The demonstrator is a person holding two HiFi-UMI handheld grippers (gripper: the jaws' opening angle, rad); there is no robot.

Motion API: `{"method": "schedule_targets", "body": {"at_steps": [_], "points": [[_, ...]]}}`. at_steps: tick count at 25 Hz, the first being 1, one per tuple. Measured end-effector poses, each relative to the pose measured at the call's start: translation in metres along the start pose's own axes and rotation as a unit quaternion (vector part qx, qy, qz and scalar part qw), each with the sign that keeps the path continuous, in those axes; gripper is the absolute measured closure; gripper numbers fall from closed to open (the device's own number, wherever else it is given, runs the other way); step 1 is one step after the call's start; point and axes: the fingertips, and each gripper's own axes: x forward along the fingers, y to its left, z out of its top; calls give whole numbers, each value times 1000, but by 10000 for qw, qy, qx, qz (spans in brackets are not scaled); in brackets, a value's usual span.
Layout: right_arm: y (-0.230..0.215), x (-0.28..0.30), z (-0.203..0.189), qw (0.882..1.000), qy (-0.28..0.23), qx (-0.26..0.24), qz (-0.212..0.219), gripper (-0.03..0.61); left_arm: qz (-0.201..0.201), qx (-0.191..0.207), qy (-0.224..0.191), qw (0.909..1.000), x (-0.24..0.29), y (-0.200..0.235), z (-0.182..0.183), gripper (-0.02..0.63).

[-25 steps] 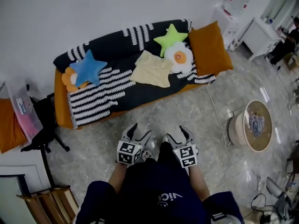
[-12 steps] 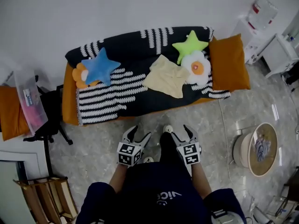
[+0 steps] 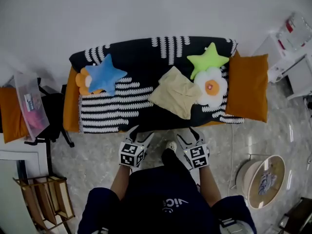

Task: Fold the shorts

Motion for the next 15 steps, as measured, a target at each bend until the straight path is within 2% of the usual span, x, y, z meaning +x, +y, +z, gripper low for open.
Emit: {"method": "schedule_targets", "body": {"at_steps": [9,15], "points": [[-73,27,-7,9978,505,11,434,316,225,-392,180,9988,74,4,29,324],[-96,38,-12,9966,701,-23,434,324,205,-444,318,9983,100,15,38,329]]}}
